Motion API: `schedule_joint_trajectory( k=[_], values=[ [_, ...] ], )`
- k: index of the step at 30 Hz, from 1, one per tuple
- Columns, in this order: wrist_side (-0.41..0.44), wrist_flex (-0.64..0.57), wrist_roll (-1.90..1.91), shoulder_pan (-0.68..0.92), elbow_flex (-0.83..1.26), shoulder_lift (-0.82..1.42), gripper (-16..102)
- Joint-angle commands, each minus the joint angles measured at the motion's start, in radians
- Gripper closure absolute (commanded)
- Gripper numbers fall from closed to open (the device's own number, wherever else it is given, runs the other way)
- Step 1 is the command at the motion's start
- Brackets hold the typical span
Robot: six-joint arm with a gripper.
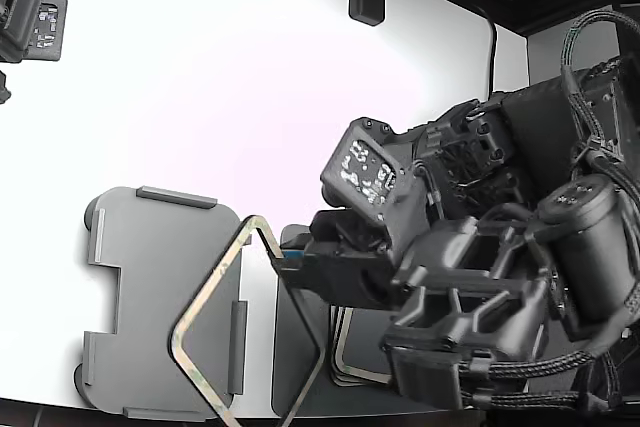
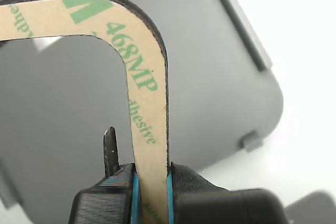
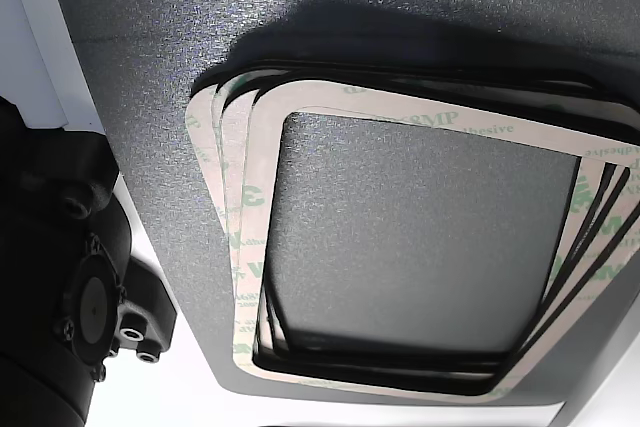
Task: Grab top frame and put it into gray box.
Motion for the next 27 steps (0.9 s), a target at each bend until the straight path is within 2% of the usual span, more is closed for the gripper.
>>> schedule_joint_trajectory(
  k=[1,20,25,27],
  values=[
    [-0.057,0.009,0.491,-0.049,-0.035,-0.002,100],
    [-0.181,0.009,0.775,-0.133,-0.048,-0.175,100],
    [-0.261,0.009,0.784,-0.155,-0.074,-0.215,100],
    [-0.267,0.006,0.778,-0.155,-0.071,-0.219,100]
  ],
)
